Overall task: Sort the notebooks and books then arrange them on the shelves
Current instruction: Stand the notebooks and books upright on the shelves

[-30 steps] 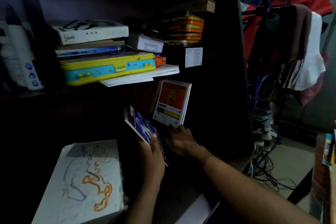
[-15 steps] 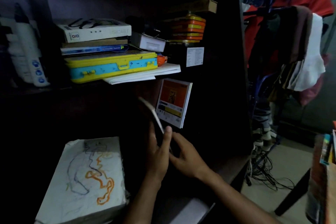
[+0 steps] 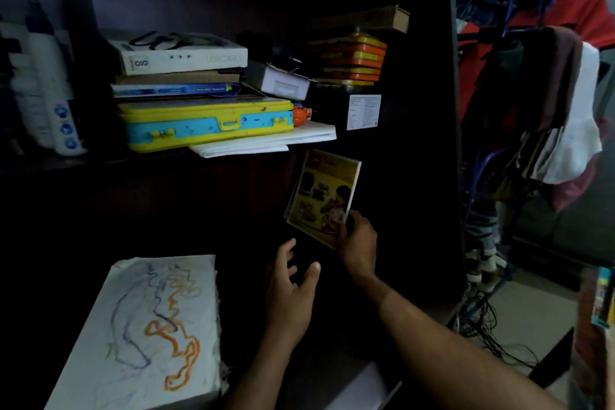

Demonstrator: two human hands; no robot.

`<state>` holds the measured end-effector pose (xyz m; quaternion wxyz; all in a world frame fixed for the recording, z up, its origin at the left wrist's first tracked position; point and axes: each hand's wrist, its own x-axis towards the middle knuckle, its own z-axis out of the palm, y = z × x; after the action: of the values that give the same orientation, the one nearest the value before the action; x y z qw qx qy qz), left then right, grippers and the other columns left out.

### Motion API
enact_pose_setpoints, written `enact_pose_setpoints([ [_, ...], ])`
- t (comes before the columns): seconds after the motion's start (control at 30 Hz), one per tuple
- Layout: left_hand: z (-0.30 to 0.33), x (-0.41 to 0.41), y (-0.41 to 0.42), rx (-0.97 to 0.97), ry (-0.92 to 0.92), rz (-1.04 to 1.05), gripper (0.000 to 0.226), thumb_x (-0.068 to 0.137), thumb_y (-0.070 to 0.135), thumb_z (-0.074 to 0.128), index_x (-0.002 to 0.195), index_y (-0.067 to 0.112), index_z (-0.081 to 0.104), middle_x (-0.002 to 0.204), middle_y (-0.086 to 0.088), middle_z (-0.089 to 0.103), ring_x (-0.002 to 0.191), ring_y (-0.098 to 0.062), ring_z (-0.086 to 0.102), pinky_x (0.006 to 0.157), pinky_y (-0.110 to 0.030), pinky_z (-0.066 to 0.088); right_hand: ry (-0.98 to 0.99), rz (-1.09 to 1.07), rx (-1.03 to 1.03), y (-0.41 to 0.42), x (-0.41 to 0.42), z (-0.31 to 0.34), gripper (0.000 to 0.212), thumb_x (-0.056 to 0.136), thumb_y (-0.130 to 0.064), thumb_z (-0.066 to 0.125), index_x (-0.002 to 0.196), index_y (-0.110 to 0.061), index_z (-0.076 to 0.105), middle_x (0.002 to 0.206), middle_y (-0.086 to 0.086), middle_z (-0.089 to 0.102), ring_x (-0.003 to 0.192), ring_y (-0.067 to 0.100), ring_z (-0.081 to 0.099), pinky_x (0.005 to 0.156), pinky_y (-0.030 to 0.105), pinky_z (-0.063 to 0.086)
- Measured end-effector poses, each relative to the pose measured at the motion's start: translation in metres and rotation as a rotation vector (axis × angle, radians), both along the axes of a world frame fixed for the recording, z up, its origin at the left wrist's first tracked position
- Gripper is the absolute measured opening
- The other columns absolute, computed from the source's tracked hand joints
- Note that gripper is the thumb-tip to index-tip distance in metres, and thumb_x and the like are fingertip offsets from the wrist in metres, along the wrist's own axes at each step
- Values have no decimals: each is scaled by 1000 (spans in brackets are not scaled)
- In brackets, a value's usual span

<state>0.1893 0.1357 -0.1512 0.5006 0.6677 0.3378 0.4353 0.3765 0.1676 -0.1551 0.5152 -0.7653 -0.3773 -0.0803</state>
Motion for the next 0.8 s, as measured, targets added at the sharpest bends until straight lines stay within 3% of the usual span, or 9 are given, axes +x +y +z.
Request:
enact_pose_setpoints([
  [0.17,-2,0,3,-4,14,-28,50,97,25,64,141,36,42,135,12,43,123,-10,47,102,-32,42,89,19,74,7,-3,3,27,97,-30,64,119,-16,57,117,6,60,95,18,61,80,34,53],
  [0.37,-7,3,5,-2,54,-36,52,96,26,66,141,35,43,135,12,43,122,-10,48,96,-27,39,35,107,57,-10,-19,4,27,99,-32,60,123,-22,53,116,-2,58,98,11,60,76,25,52],
  [0.47,-9,6,6,-6,39,-28,52,96,21,65,140,36,43,137,8,47,121,-12,52,100,-33,47,-51,286,41,-35,-40,1,26,97,-16,60,122,-22,56,115,-5,58,100,6,59,78,11,46],
  [0.53,-4,8,0,26,11,-8,59,95,7,60,143,35,39,134,5,50,120,-15,55,102,-39,49,-108,432,-14,-55,-59,-6,30,91,-11,63,119,-22,59,113,-6,59,102,4,59,85,14,45],
  [0.63,19,-4,-16,327,-26,149,70,81,-3,50,146,22,43,131,-3,52,121,-22,54,104,-46,46,-126,632,-67,-89,-90,-10,46,83,-19,67,126,-28,56,121,-11,61,108,0,59,91,15,45],
  [0.73,39,-27,-27,739,127,335,63,74,6,54,136,17,58,129,-8,56,119,-29,53,102,-41,44,-11,707,-141,-116,-117,-13,72,80,-22,68,147,-23,44,131,-16,55,116,-3,54,96,12,43],
  [0.8,48,-53,-42,755,199,413,48,79,18,57,127,20,64,126,-3,57,115,-26,54,98,-42,46,-12,686,-203,-125,-128,-16,73,79,-43,64,147,-30,40,129,-16,57,116,4,56,97,23,47],
])
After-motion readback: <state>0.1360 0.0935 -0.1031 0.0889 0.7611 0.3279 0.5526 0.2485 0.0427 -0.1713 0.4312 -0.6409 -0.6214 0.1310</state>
